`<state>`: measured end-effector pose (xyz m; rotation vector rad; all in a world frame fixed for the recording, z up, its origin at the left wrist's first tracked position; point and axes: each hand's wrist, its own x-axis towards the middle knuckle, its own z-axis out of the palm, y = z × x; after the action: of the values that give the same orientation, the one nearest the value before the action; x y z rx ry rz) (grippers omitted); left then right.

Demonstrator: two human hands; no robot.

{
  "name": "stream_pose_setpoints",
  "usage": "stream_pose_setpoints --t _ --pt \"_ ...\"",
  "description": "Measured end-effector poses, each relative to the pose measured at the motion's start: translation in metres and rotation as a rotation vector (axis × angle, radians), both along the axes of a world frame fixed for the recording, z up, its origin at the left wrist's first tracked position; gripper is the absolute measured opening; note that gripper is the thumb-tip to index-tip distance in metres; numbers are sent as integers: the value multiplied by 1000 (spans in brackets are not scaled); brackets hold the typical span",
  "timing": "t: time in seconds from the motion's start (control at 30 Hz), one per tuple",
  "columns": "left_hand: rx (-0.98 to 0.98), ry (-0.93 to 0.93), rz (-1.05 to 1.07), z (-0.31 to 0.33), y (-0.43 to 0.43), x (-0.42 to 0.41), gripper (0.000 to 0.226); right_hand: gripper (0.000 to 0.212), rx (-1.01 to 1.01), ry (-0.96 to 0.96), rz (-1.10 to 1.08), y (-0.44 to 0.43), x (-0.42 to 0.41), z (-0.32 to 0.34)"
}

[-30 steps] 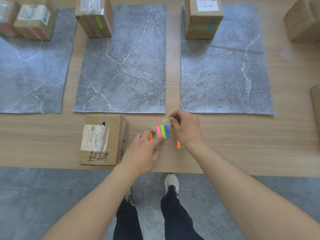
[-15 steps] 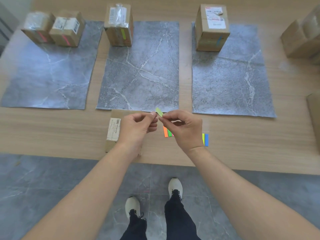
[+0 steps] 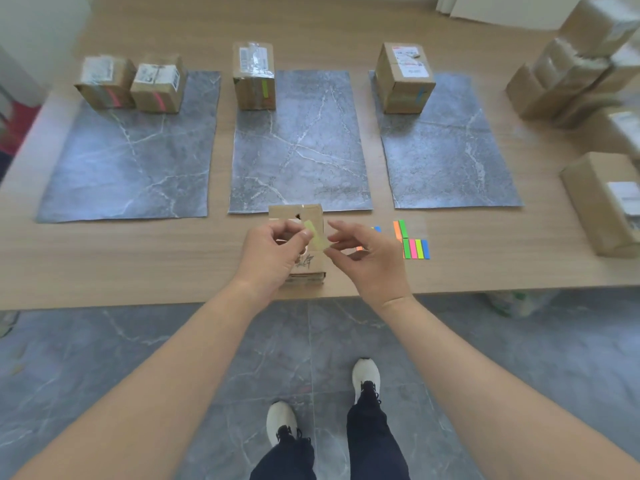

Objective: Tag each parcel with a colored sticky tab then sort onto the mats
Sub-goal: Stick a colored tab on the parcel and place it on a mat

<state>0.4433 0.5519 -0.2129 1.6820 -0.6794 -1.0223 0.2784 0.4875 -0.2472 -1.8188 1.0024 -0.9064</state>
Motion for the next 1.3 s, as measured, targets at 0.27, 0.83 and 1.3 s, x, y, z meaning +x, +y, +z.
stream_pose_setpoints --t 0.27,0.83,1.3 --pt "70 -277 -139 -38 39 2 14 56 6 466 168 17 -9 -13" --pt "33 -669 -24 -102 45 -30 14 27 -236 455 248 15 2 -63" --pt "10 -754 58 -118 43 -36 14 15 -431 376 132 8 10 -83"
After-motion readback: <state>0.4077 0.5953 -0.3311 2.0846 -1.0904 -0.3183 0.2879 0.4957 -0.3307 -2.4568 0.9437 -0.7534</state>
